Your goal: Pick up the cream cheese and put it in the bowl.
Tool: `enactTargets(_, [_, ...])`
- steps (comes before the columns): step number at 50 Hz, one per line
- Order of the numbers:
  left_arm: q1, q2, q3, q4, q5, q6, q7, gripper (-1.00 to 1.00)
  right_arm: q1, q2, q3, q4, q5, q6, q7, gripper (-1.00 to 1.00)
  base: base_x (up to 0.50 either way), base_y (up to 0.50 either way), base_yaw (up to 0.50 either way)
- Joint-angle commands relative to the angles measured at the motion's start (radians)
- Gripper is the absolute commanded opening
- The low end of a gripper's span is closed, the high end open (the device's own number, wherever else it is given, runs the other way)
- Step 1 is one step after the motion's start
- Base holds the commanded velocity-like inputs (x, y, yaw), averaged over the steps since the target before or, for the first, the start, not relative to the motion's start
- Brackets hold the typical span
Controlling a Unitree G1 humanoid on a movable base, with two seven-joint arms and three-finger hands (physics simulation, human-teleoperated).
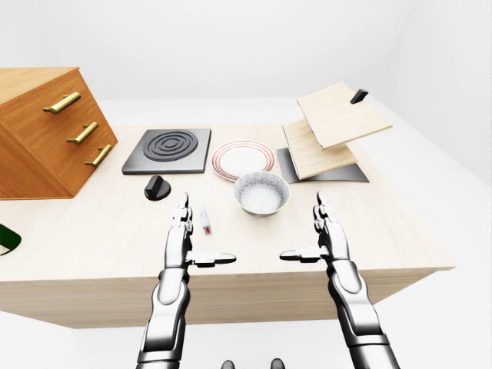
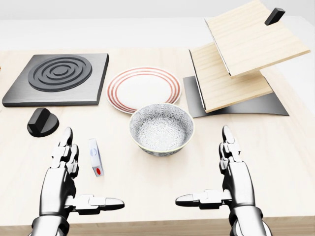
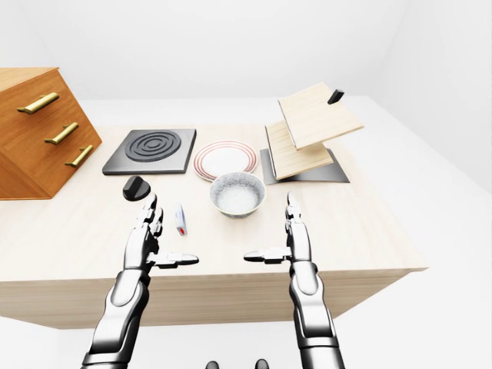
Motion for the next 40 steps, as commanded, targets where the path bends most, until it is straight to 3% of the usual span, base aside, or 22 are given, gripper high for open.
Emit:
enactTargets(1, [0.0, -0.006, -0.016, -0.023, 0.016, 0.022, 0.007, 1.0, -0.005, 0.005, 0.012, 0.005, -0.027, -0.009, -0.015, 1.0, 0.0, 0.0, 0.0])
enactTargets(4, [-0.008, -0.007, -0.019, -0.03, 0.019, 0.035, 0.013, 1.0, -0.021, 0.004, 0.011, 0.021, -0.039, -0.001, -0.026, 1.0, 0.0, 0.0, 0.0])
enactTargets(5, [-0.025, -0.007, -0.017, -0.015, 0.035, 0.037, 0.034, 1.0, -0.032, 0.003, 0.011, 0.008, -0.051, 0.029, -0.039, 1.0, 0.0, 0.0, 0.0])
enactTargets(8, [-0.052, 0.0, -0.011, 0.006, 0.05, 0.051, 0.044, 1.0, -0.034, 0.005, 0.016, -0.057, -0.058, 0.078, -0.041, 1.0, 0.0, 0.0, 0.0])
enactTargets(12, [-0.083, 0.011, -0.006, -0.005, 0.082, 0.09, 0.055, 1.0, -0.054, 0.011, 0.032, -0.118, -0.076, 0.08, -0.042, 1.0, 0.0, 0.0, 0.0])
enactTargets(17, [-0.12, 0.019, 0.001, -0.056, 0.121, 0.09, 0.056, 1.0, -0.089, 0.013, 0.036, -0.125, -0.086, 0.08, -0.044, 1.0, 0.0, 0.0, 0.0])
enactTargets(23, [-0.109, 0.019, 0.003, -0.15, 0.133, 0.09, 0.042, 1.0, -0.109, 0.014, 0.044, -0.152, -0.102, 0.08, -0.04, 1.0, 0.0, 0.0, 0.0])
enactTargets(34, [-0.126, 0.02, 0.007, -0.057, 0.135, 0.09, 0.045, 1.0, -0.103, 0.018, 0.052, -0.165, -0.114, 0.08, -0.031, 1.0, 0.0, 0.0, 0.0])
enactTargets(40, [-0.126, 0.017, -0.009, -0.032, 0.155, 0.09, 0.051, 1.0, -0.106, 0.019, 0.05, -0.143, -0.109, 0.08, -0.026, 1.0, 0.33, 0.0, 0.0])
